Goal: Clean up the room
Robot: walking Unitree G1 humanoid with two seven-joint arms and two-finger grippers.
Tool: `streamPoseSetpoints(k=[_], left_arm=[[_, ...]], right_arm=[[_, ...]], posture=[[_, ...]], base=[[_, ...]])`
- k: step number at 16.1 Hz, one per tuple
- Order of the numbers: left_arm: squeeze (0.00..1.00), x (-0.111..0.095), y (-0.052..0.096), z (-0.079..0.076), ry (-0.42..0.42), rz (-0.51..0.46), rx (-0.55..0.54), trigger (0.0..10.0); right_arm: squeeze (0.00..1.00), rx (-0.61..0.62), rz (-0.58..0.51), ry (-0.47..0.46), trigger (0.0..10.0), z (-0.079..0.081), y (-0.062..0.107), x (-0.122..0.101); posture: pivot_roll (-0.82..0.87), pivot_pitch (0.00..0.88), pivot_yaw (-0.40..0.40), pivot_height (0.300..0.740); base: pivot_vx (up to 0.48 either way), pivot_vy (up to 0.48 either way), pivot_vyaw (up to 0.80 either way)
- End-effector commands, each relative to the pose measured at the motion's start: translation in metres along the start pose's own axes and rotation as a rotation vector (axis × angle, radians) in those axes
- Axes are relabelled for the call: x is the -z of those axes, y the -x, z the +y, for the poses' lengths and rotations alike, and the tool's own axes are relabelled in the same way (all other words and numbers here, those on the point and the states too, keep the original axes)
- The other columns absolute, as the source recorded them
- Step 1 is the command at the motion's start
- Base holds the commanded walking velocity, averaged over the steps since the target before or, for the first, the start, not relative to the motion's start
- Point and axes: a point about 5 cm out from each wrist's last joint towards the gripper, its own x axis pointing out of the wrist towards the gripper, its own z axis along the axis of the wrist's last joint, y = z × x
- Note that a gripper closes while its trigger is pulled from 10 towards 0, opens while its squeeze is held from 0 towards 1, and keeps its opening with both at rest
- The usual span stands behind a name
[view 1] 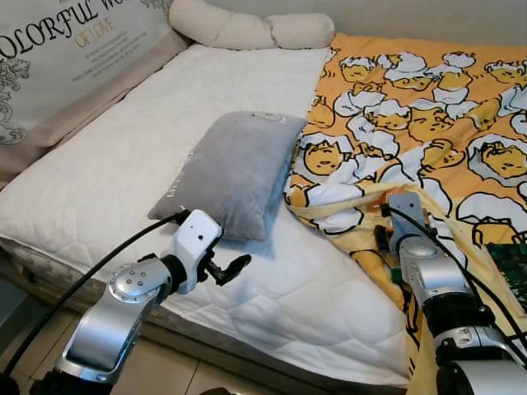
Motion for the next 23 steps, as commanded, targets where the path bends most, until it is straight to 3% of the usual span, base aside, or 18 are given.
streamPoseSetpoints(k=[1,8,9,10,11,19,23], left_arm=[[0.00,-0.005,0.000,0.003,-0.025,-0.006,0.008,10.0],[0.00,-0.008,-0.005,0.000,-0.023,-0.020,0.027,10.0],[0.00,-0.008,-0.005,0.001,-0.023,-0.019,0.029,10.0],[0.00,-0.008,-0.005,0.001,-0.023,-0.019,0.029,10.0],[0.00,-0.008,-0.005,0.003,-0.026,-0.019,0.028,10.0],[0.00,-0.011,-0.007,0.007,-0.035,-0.021,0.029,10.0],[0.00,-0.011,-0.006,0.006,-0.032,-0.020,0.026,10.0]], right_arm=[[1.00,-0.038,-0.011,-0.011,10.0,0.009,0.006,-0.005],[1.00,-0.074,0.087,-0.021,10.0,0.018,0.011,0.015],[0.00,-0.072,0.097,-0.031,2.9,0.019,0.010,0.017],[0.00,-0.070,0.098,-0.030,2.9,0.019,0.010,0.017],[0.00,-0.074,0.104,-0.052,0.0,0.020,0.009,0.018],[0.00,-0.097,0.153,-0.158,0.0,0.026,0.010,0.032],[0.00,-0.150,0.026,-0.165,0.0,0.021,0.019,0.012]], posture=[[0.01,0.000,0.108,0.740],[0.00,0.000,0.093,0.740],[0.00,0.000,0.095,0.740],[0.00,0.000,0.095,0.740],[0.01,0.000,0.097,0.740],[0.01,0.000,0.108,0.740],[0.02,0.000,0.099,0.740]], base=[[0.000,0.000,0.00],[0.000,0.000,0.00],[0.000,0.000,0.00],[0.000,0.000,0.00],[0.000,0.000,0.00],[0.000,0.000,0.00],[0.000,0.000,0.00]])
